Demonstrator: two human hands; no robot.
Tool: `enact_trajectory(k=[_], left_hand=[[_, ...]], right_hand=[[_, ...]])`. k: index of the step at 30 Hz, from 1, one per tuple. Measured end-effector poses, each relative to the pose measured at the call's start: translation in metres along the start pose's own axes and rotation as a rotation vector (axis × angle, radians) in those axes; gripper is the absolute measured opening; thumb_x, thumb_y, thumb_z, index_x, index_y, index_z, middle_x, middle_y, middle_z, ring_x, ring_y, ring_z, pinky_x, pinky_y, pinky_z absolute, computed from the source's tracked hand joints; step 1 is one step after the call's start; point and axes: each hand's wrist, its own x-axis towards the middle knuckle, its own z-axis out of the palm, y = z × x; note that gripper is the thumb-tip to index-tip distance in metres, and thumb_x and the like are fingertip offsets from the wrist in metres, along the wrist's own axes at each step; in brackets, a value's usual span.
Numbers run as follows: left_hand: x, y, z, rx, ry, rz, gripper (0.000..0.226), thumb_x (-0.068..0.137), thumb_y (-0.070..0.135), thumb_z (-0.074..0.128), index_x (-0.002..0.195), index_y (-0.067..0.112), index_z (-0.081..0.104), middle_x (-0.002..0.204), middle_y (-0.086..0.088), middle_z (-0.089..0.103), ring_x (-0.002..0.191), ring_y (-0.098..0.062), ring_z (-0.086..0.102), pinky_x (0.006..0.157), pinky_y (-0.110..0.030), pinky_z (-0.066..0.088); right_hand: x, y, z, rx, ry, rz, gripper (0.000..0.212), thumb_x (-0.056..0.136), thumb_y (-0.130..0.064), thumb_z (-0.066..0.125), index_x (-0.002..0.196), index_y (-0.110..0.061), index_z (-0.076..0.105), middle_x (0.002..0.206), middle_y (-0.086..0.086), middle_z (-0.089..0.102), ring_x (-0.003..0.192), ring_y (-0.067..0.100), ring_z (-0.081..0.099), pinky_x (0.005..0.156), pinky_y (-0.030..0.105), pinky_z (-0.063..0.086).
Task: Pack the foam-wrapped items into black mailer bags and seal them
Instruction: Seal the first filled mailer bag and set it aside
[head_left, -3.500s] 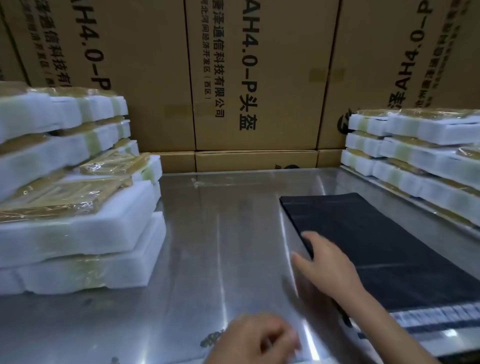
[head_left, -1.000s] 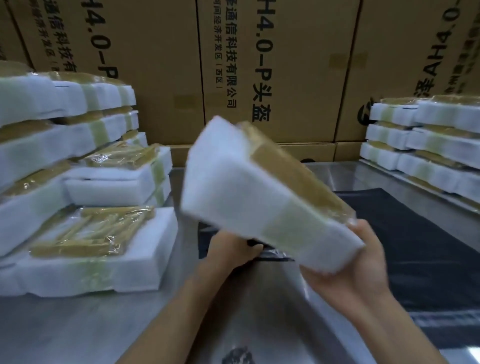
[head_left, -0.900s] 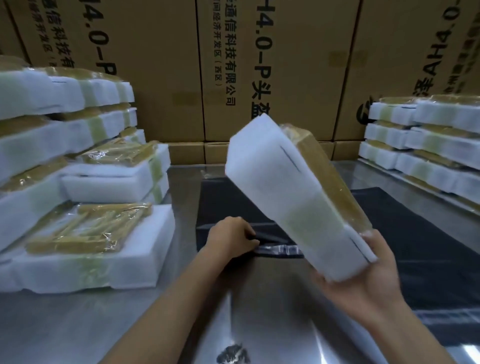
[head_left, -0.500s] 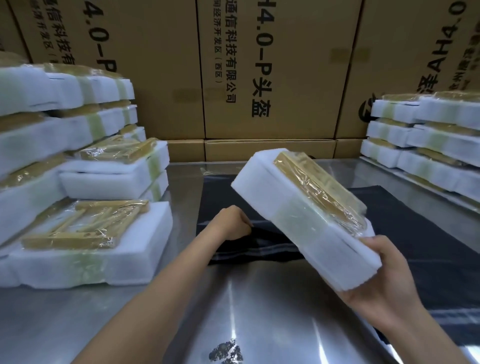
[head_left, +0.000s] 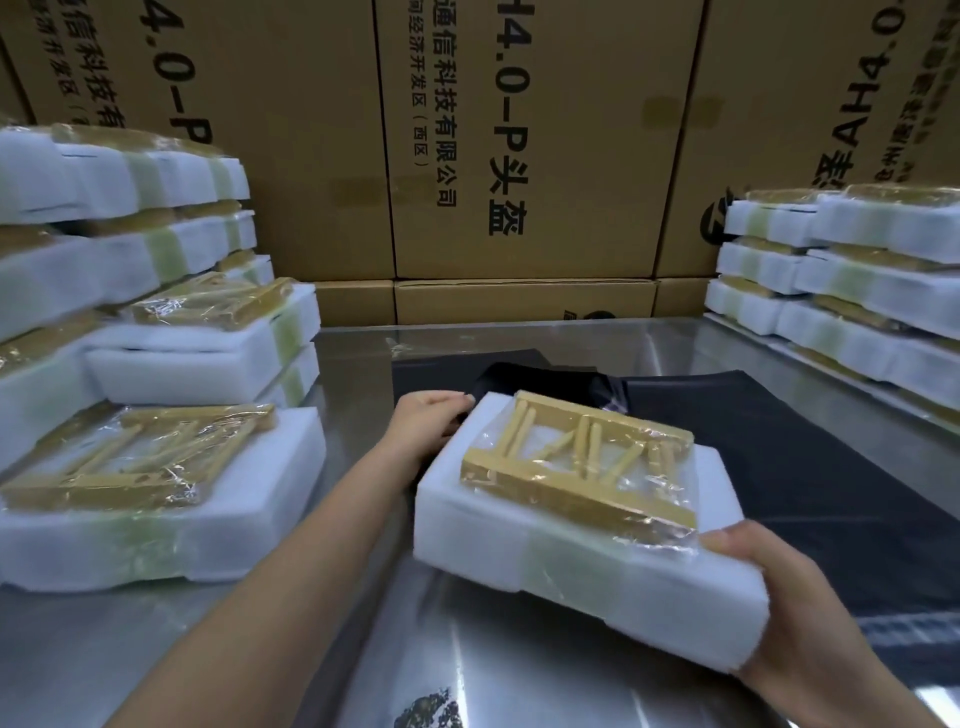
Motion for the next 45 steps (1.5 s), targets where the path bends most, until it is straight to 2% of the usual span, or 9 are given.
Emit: enact_trajectory(k=[5,13,17,22,26,31,36,42,45], left_hand=[[0.005,0.006,0.002,0.362,-0.01,0.3,0.011,0.087,0.025,0.067,0.094,0.023,0.075,0.071,0.023,0.066,0.064,0.01,0.058,0.058,-0.011,0.043],[-0.003,0.031,-0.008,0.712,-0.075,0.525,0.018,0.087,0.023,0.067,0.103,0.021,0.075,0.089,0.013,0.07,0.075,0.01,0.055,0.065,-0.009,0.042],[-0.006,0.045,-0.007,0.695,0.027,0.549,0.019,0.088,0.023,0.064,0.102,0.018,0.075,0.1,0.007,0.073,0.074,0.005,0.056,0.072,-0.017,0.042],[-0.021,0.056,0.014,0.813,0.031,0.581,0.018,0.086,0.021,0.061,0.093,0.021,0.077,0.082,0.004,0.073,0.075,-0.008,0.065,0.07,-0.026,0.054],[-0.034,0.055,0.037,0.869,0.032,0.587,0.022,0.084,0.017,0.057,0.073,0.022,0.075,0.075,-0.006,0.072,0.075,-0.022,0.066,0.069,-0.035,0.055],[-0.056,0.059,0.048,0.754,-0.13,0.609,0.017,0.082,0.018,0.061,0.082,0.017,0.077,0.074,0.006,0.073,0.061,0.001,0.06,0.064,-0.021,0.05],[-0.062,0.053,0.021,1.156,-0.027,0.753,0.021,0.089,0.025,0.053,0.097,0.019,0.071,0.09,0.001,0.065,0.09,-0.023,0.06,0.075,-0.036,0.051],[-0.051,0.062,0.051,1.338,0.072,0.783,0.019,0.093,0.023,0.046,0.077,0.014,0.05,0.085,-0.003,0.05,0.088,-0.032,0.057,0.06,-0.031,0.032],[-0.049,0.062,0.059,1.406,0.101,0.904,0.023,0.096,0.021,0.041,0.088,0.01,0.06,0.095,-0.004,0.047,0.082,-0.031,0.056,0.058,-0.032,0.029]], right_hand=[[0.003,0.001,0.008,-0.077,0.101,0.023,0.056,0.051,-0.025,0.068,0.107,-0.019,0.073,0.111,0.012,0.071,0.089,0.031,0.071,0.059,0.036,0.058],[0.015,-0.011,0.014,0.088,0.271,-0.091,0.045,0.062,-0.029,0.063,0.103,-0.012,0.068,0.091,0.01,0.072,0.069,0.024,0.07,0.055,0.032,0.057],[0.021,-0.008,0.017,0.076,0.305,-0.111,0.05,0.065,-0.028,0.063,0.113,-0.014,0.064,0.099,0.008,0.073,0.084,0.024,0.067,0.069,0.036,0.053],[0.031,0.003,0.022,0.034,0.393,-0.133,0.052,0.078,-0.025,0.066,0.128,-0.018,0.054,0.125,0.008,0.064,0.109,0.026,0.064,0.083,0.041,0.054],[0.043,0.015,0.032,-0.056,0.443,-0.14,0.066,0.074,-0.025,0.073,0.134,-0.02,0.046,0.132,0.004,0.055,0.109,0.024,0.064,0.072,0.036,0.056],[0.06,0.019,0.041,0.117,0.357,-0.062,0.063,0.077,-0.022,0.071,0.134,-0.016,0.047,0.127,0.01,0.061,0.11,0.028,0.064,0.086,0.041,0.055],[0.066,0.026,0.043,0.212,0.363,-0.097,0.067,0.075,-0.019,0.074,0.135,-0.013,0.044,0.132,0.01,0.056,0.11,0.027,0.064,0.084,0.042,0.056],[0.076,0.036,0.067,0.192,0.377,-0.161,0.067,0.073,-0.012,0.075,0.132,-0.02,0.044,0.118,0.009,0.066,0.1,0.026,0.068,0.077,0.041,0.058],[0.084,0.036,0.075,0.213,0.421,-0.161,0.066,0.073,-0.013,0.077,0.13,-0.021,0.044,0.114,0.008,0.069,0.097,0.025,0.07,0.074,0.04,0.059]])
